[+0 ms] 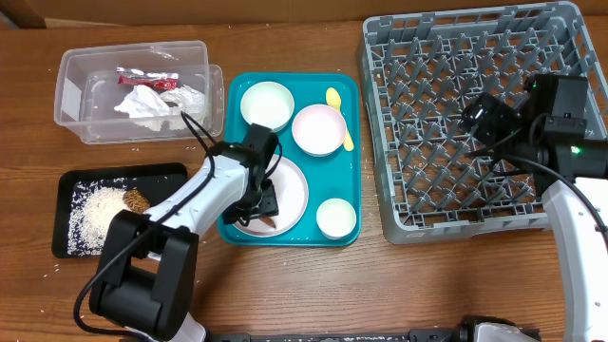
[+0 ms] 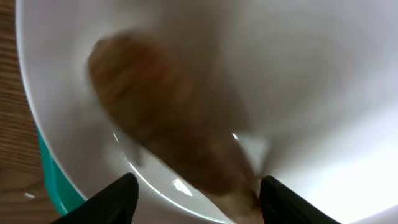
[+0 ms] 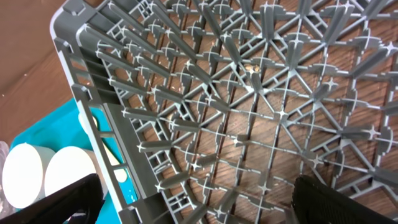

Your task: Sort waste into correct bins and load items into the dishwasher

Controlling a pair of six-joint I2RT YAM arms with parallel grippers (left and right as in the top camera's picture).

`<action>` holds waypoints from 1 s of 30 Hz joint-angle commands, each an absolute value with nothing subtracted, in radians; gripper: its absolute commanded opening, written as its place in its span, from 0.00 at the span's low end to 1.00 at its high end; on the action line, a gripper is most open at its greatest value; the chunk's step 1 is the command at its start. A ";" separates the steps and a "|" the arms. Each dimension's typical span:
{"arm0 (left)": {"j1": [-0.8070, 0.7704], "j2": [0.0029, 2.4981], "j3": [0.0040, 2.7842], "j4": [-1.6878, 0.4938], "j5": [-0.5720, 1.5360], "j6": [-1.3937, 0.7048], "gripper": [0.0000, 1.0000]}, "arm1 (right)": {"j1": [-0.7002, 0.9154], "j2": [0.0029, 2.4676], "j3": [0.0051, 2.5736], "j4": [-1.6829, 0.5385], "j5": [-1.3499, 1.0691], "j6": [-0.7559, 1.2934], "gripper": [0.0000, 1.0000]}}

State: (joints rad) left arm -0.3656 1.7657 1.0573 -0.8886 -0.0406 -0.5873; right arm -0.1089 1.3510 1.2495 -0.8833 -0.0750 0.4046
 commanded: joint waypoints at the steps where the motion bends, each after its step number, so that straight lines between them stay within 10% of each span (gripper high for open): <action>1: -0.360 1.761 0.995 -0.806 -0.119 -0.689 0.65 | -0.111 1.334 1.275 -0.889 -0.079 0.389 1.00; 4: -0.360 1.761 0.966 -0.712 -0.145 -0.688 0.57 | -0.111 1.334 1.275 -0.890 -0.079 0.389 1.00; 10: -0.360 1.761 0.960 -0.686 -0.165 -0.678 0.04 | -0.111 1.334 1.275 -0.893 -0.079 0.389 1.00; 30: 0.076 1.576 1.406 -1.227 -0.284 -0.770 0.04 | -0.111 1.334 1.275 -0.888 -0.079 0.389 1.00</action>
State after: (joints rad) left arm -0.0555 1.6005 1.3979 -1.1774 -0.2321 -0.6746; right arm -0.1089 1.3510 1.2495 -0.8921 -0.0750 0.3920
